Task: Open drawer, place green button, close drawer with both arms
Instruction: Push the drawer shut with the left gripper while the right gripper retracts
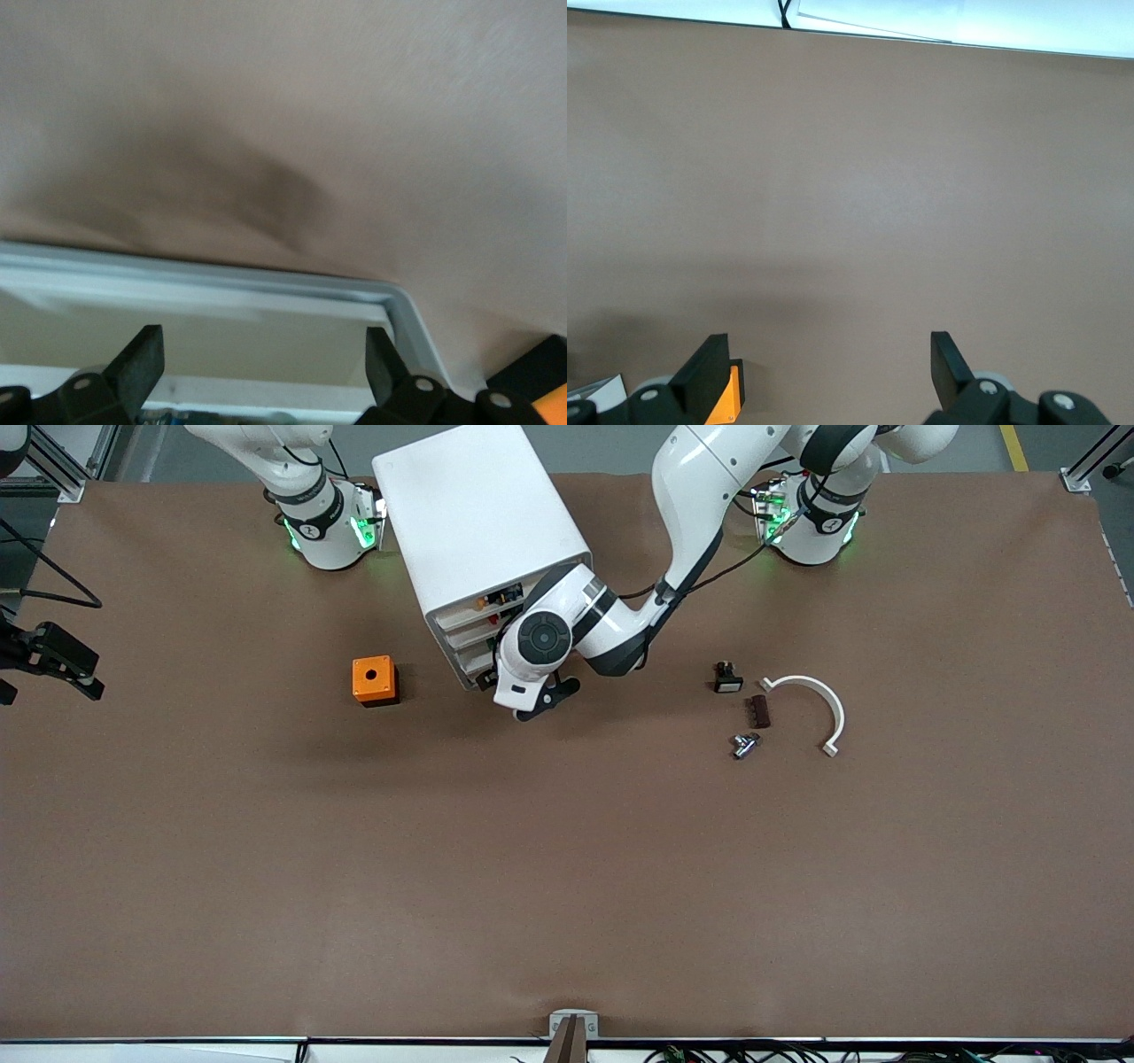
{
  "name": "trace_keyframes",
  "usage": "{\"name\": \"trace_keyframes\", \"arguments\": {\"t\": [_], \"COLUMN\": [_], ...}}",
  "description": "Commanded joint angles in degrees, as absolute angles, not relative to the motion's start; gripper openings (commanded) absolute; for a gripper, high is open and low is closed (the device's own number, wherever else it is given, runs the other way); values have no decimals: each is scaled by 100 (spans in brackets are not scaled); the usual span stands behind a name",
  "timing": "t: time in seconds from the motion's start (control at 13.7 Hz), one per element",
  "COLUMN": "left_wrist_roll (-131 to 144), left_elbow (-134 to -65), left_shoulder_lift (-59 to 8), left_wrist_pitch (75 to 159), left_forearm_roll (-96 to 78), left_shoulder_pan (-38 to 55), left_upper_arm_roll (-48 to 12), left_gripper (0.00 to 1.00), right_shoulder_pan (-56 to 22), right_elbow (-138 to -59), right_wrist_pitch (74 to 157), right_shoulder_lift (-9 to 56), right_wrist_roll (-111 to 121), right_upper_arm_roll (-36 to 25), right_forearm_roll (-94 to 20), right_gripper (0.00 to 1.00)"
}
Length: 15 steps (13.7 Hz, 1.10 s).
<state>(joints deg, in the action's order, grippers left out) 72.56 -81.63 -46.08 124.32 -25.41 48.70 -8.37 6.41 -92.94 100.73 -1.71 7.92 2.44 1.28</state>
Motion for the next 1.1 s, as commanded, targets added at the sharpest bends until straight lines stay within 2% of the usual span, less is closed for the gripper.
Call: {"name": "trace_keyframes", "arguments": {"t": [0.0,0.59,1.03], "left_wrist_roll": [7356,7330,7147], "left_elbow": [-8323,-8288,-8165], "left_shoulder_lift": [-4518,-4413,-3553], "left_wrist_pitch": [12481,12472,12454], "left_forearm_roll": [-2795,-2637,-2021], "left_shoulder_pan": [4896,4799,3939], "left_upper_arm_roll": [-861,-809,-756], "left_gripper": [100,100,100], "right_shoulder_pan": [738,738,738], "right_elbow": [-9316,-9316,-9316], "right_wrist_pitch": [10072,10063,10063], "right_shoulder_lift": [-202,-202,-202], "right_wrist_roll": [791,782,782], "right_upper_arm_roll": [299,299,299], "right_forearm_roll": [141,141,141], "right_gripper": [100,100,100]}}
